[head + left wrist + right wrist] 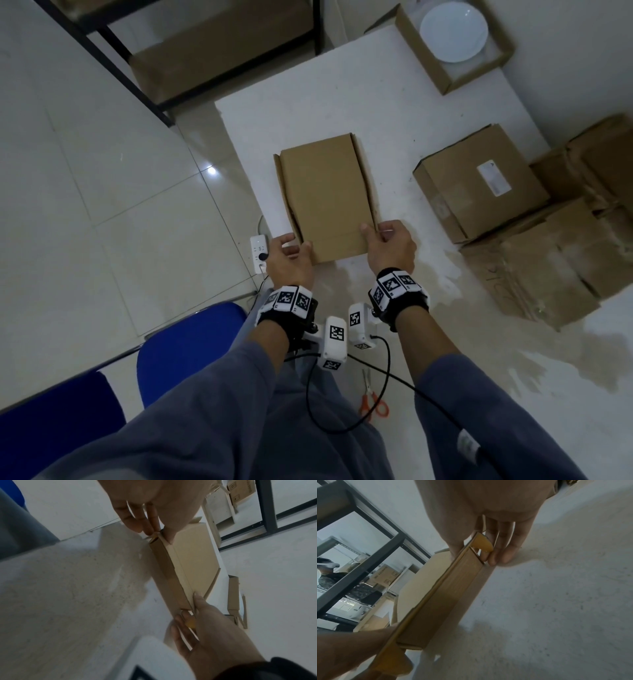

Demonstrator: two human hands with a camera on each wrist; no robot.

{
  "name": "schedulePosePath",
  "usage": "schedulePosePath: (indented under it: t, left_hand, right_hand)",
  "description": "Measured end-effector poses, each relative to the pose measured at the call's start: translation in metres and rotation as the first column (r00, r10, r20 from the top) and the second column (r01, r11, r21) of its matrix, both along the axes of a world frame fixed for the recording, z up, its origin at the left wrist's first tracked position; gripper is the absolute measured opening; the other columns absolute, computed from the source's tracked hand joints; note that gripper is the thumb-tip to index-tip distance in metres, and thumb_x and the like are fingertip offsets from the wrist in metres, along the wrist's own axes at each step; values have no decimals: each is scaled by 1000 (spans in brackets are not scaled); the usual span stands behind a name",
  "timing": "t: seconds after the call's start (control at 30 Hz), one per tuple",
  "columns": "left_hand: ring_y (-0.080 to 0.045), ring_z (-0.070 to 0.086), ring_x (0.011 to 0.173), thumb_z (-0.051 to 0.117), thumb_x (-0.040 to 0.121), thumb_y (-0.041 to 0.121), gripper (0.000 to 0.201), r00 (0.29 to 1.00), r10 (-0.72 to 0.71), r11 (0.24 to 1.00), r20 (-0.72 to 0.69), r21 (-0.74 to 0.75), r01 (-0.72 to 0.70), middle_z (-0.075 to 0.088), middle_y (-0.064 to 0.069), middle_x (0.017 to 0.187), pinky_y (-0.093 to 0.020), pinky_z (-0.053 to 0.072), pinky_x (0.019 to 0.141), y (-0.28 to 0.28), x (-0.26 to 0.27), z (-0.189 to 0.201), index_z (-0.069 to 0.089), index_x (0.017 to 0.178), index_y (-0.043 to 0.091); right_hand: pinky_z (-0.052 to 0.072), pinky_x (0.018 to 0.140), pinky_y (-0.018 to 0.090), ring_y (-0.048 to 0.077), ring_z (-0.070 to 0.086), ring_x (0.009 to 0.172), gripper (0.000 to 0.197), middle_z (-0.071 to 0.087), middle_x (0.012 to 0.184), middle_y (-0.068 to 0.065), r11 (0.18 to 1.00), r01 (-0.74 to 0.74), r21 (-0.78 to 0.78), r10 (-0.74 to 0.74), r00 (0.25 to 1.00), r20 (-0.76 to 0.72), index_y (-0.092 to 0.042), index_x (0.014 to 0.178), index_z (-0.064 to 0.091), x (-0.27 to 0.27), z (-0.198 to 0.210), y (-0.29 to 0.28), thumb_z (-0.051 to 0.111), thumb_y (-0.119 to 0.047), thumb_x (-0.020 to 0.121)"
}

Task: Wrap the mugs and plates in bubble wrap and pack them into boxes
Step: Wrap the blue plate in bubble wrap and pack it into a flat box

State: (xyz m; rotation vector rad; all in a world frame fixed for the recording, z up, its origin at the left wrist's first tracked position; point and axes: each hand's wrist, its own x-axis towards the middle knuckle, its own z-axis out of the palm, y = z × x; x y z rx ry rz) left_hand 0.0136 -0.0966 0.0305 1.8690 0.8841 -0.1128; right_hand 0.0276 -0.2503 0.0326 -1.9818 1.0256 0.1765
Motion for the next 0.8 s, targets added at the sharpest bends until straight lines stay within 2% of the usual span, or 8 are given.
schedulePosePath:
  t: [0.1,0.2,0.33,0.43,0.5,0.63,0.7,0.8]
  left_hand:
    - [-3,58,74,72,87,23,29,999,-29,999,17,25,29,66,1,94,-15,47,64,3,4,0,64,114,18]
    - [-5,57,75,72,87,25,30,999,-36,998,10,47,35,65,-1,96,-11,41,62,5,8,0,66,116,20]
    - [-9,57,83,71,88,29,33,1000,-3,1000,-20,14,4,65,1,94,-18,41,72,5,4,-2,67,119,18]
    - [1,56,73,72,88,26,33,997,-71,997,5,0,71,63,5,87,-3,37,63,9,-2,-7,66,119,15]
    - [7,55,72,72,87,22,34,995,-101,994,17,-32,102,63,7,83,1,38,61,12,-5,-8,65,120,15]
    - [0,62,77,73,86,18,38,992,-124,985,27,-115,126,69,-1,90,-15,48,77,17,-10,-8,63,123,19]
    - [-1,62,78,73,86,17,38,992,-124,984,39,-125,128,69,-2,91,-16,48,78,18,-10,-8,63,122,20]
    - [-5,63,81,73,85,17,38,992,-113,981,51,-152,120,68,-2,92,-22,51,82,18,-10,-9,63,121,21]
  right_hand:
    - [46,73,28,19,62,88,29,68,99,-3,1000,-4,21,4,999,40,-25,96,60,-5,-2,0,72,-48,83]
    - [46,76,24,18,63,90,28,67,99,1,996,-23,82,15,994,105,-18,102,64,-17,-5,-3,74,-38,84]
    - [48,82,21,14,61,90,33,66,104,0,993,-51,110,36,990,135,-14,114,66,-35,-6,-3,75,-27,84]
    - [48,84,21,17,62,98,35,66,110,5,993,12,120,-28,991,132,-14,116,67,-36,-8,0,76,-25,84]
    - [47,86,19,15,63,101,38,67,115,5,989,39,141,-56,991,123,-12,119,67,-35,-8,1,77,-23,83]
    - [47,86,19,11,63,94,39,70,113,5,981,61,184,-84,989,123,-9,120,68,-35,-7,-1,78,-19,83]
    - [47,86,20,10,62,90,38,71,110,4,982,48,184,-73,989,130,-7,119,69,-35,-6,-1,78,-20,83]
    - [50,92,23,11,64,94,40,72,112,5,981,54,188,-82,986,145,-7,120,69,-35,-7,-1,78,-19,83]
